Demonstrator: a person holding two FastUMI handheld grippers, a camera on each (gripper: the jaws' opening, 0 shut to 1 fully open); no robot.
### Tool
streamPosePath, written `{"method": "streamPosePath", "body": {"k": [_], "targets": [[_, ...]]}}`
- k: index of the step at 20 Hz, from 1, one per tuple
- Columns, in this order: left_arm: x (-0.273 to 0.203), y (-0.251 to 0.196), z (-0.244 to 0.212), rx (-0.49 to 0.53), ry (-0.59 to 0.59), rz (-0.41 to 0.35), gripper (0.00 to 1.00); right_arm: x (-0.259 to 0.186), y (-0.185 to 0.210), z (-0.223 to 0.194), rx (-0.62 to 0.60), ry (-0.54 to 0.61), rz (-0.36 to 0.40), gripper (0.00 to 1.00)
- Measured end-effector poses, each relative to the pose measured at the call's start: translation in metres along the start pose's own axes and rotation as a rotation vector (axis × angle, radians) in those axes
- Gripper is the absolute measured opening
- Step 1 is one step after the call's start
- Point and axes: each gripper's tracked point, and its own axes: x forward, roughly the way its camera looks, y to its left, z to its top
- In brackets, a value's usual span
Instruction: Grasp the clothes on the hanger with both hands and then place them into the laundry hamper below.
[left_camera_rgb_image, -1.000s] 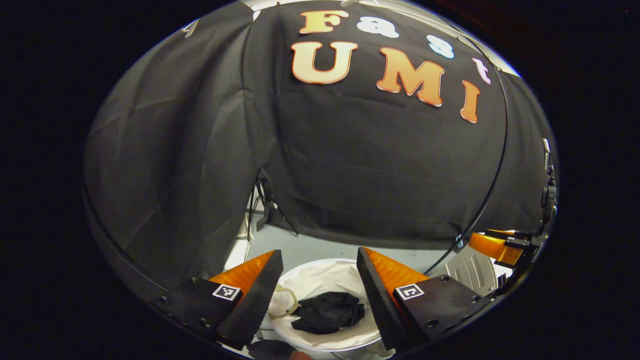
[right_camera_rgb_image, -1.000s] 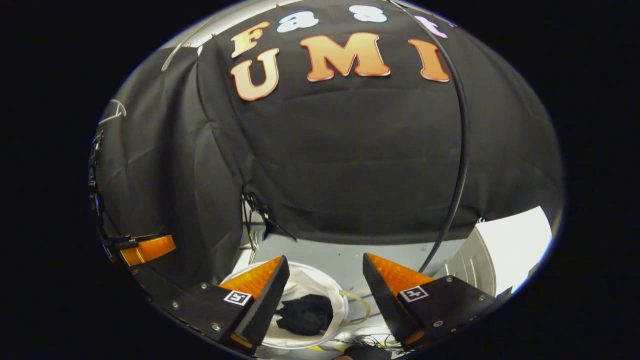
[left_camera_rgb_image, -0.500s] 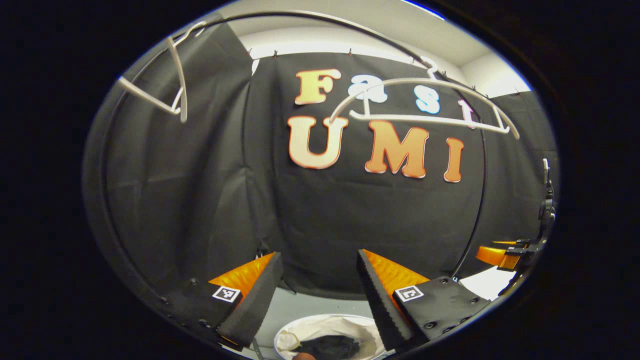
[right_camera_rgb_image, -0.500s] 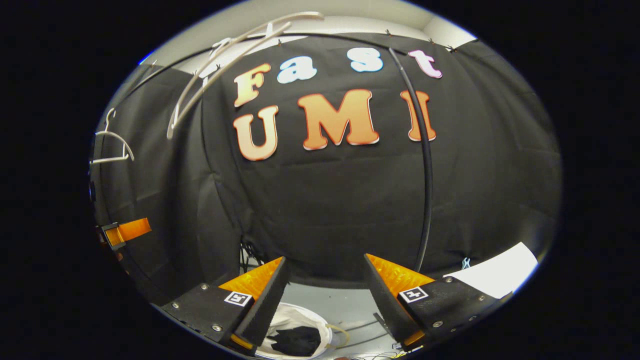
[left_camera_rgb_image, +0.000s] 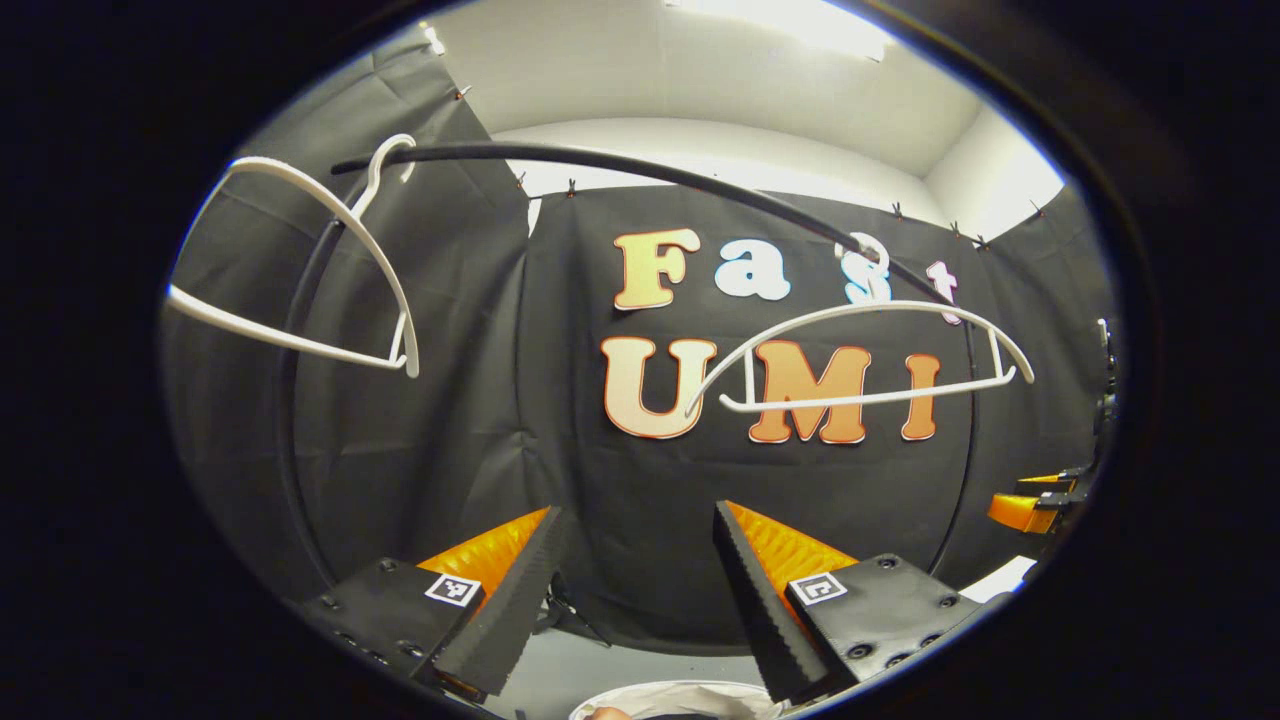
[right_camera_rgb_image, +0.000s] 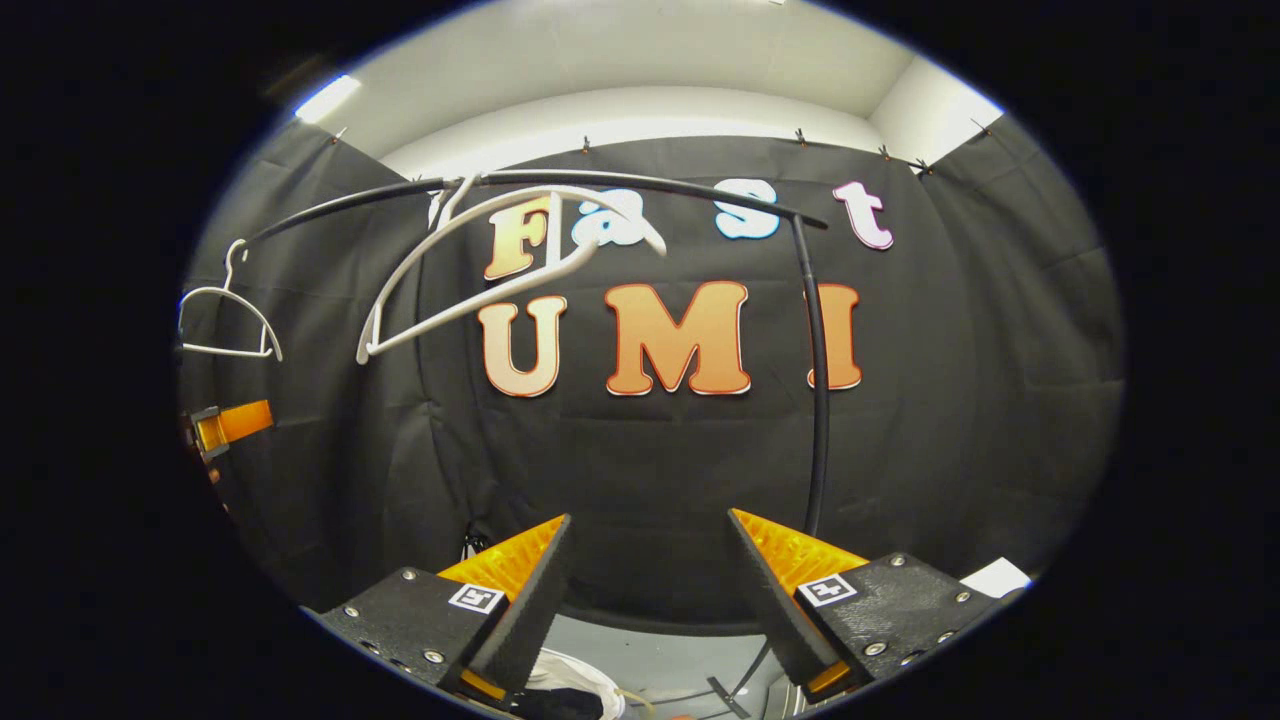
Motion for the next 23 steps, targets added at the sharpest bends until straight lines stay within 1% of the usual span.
{"method": "streamPosePath", "body": {"k": [4, 8, 16, 23], "targets": [[-0.008, -0.002, 0.013, 0.019, -0.021, -0.003, 0.92, -0.008, 0.0, 0.002, 0.008, -0.009, 0.008, 0.99], [-0.016, -0.001, 0.024, 0.053, -0.05, 0.018, 0.92, -0.009, -0.003, 0.002, 0.013, -0.008, 0.01, 0.99], [-0.022, 0.004, 0.018, 0.055, -0.041, 0.04, 0.92, -0.011, 0.004, 0.002, 0.016, -0.016, 0.02, 0.99], [-0.023, 0.009, 0.006, 0.057, -0.011, 0.051, 0.92, -0.012, 0.001, 0.002, 0.026, -0.018, 0.019, 0.99]]}}
